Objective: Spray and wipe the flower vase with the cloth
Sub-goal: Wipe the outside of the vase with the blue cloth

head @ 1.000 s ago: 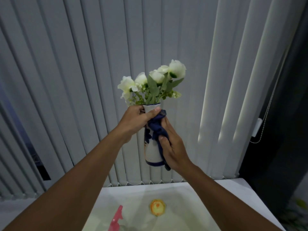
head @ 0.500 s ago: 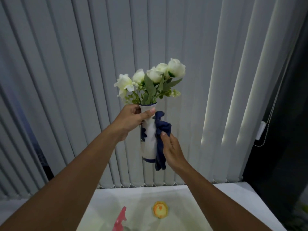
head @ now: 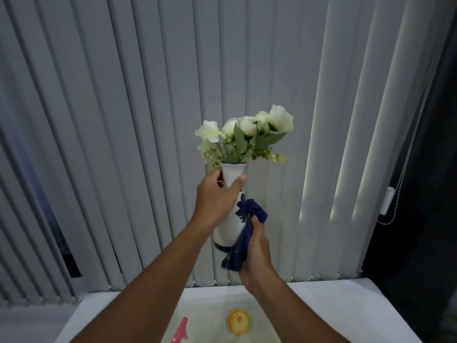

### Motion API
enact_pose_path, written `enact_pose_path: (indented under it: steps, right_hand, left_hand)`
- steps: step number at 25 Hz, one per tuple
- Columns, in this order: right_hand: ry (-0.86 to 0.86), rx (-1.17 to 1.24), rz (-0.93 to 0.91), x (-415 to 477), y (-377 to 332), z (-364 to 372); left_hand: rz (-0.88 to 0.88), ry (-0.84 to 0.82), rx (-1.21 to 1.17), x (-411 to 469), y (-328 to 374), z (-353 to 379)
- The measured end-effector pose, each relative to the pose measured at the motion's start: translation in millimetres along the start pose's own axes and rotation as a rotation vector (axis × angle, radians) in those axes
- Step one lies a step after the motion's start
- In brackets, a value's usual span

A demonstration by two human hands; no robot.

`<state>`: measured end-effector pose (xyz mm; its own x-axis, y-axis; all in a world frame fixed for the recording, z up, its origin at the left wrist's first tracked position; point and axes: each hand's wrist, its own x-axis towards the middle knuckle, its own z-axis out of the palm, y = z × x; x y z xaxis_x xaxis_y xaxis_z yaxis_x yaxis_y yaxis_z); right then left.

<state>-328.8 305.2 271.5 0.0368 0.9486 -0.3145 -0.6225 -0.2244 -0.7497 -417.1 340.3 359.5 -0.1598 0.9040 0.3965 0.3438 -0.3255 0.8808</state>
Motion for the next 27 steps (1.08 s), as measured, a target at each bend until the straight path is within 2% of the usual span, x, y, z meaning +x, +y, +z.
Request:
enact_pose_path:
  steps: [3, 5, 11, 15, 17, 20, 24, 27]
  right_hand:
    - [0.093, -0.077, -0.277, -3.0, 9.4, 3.6]
    - [0.069, -0.19, -0.413, -10.1, 13.0, 0.5]
    - [-0.068, -0.522, -0.67, -2.8, -9.9, 5.4]
    - [-0.2, -0.666, -0.762, 10.7, -38.6, 9.7]
    - [-0.257, -0.683, -0.736, 18.4, -37.8, 0.1]
    - [-0.242, -0.625, -0.54, 25.6, -17.8, -23.2]
    - [-0.149, -0.311, -0.11, 28.0, 10.4, -36.7]
    - [-0.134, -0.12, 0.046, 16.3, 8.3, -30.2]
  left_hand:
    - [0.05, 0.194, 0.081, -5.7, 5.3, 8.9]
    - [0.031, 0.217, 0.106, -3.5, 7.3, 7.0]
    - [-0.044, -0.044, 0.091, 6.2, -3.6, -3.7]
    - [-0.08, -0.082, -0.041, 12.2, -7.7, -10.5]
    - [-0.083, -0.072, -0.107, 13.4, -6.0, -12.2]
    - [-0.098, -0.045, -0.176, 15.3, -2.5, -15.0]
    - [-0.118, -0.103, -0.179, 15.9, -3.1, -14.4]
    - [-0.12, -0.121, -0.174, 14.2, -2.2, -11.1]
